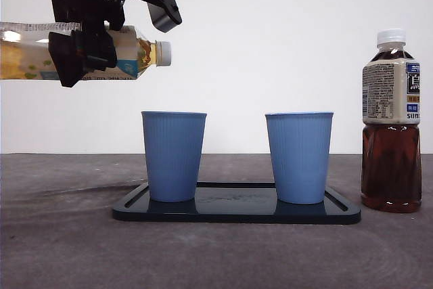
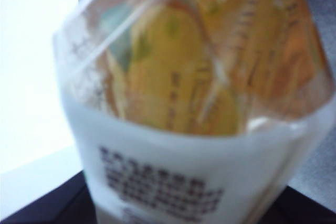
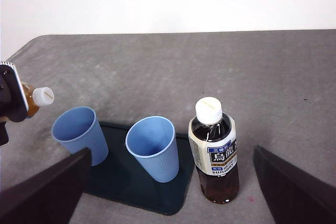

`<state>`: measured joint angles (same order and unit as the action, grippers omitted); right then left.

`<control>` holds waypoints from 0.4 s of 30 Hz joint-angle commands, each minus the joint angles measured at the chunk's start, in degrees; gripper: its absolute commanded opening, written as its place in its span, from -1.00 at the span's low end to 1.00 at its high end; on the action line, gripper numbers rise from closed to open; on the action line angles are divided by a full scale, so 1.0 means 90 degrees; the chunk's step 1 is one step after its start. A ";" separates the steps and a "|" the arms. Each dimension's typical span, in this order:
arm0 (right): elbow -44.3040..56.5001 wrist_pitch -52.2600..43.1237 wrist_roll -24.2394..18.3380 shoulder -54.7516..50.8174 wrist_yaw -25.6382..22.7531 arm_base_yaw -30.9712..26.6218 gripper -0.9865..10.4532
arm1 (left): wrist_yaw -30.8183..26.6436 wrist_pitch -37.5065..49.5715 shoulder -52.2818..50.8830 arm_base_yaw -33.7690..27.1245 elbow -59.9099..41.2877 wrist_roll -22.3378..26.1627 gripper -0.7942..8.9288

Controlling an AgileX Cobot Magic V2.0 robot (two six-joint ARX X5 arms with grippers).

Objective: Pour the drink into the cup

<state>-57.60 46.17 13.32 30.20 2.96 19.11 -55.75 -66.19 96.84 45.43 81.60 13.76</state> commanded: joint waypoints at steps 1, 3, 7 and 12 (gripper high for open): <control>-0.0121 -0.0022 -0.0053 0.0041 0.0005 0.0029 0.03 | -0.0223 0.0051 -0.0126 0.0068 0.0240 -0.0534 -0.26; -0.0124 -0.0017 -0.0053 0.0041 0.0005 0.0029 0.03 | -0.0095 0.0061 -0.0265 0.0061 0.0240 -0.0821 -0.26; -0.0124 -0.0015 -0.0053 0.0041 0.0002 0.0029 0.03 | 0.0699 0.0238 -0.0758 0.0000 0.0240 -0.1433 -0.26; -0.0124 -0.0010 -0.0051 0.0041 0.0005 0.0029 0.03 | 0.1654 0.0809 -0.1418 -0.0182 0.0240 -0.1870 -0.26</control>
<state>-57.60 46.35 13.32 30.20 2.98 19.11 -40.84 -60.14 84.55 43.62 81.62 -0.25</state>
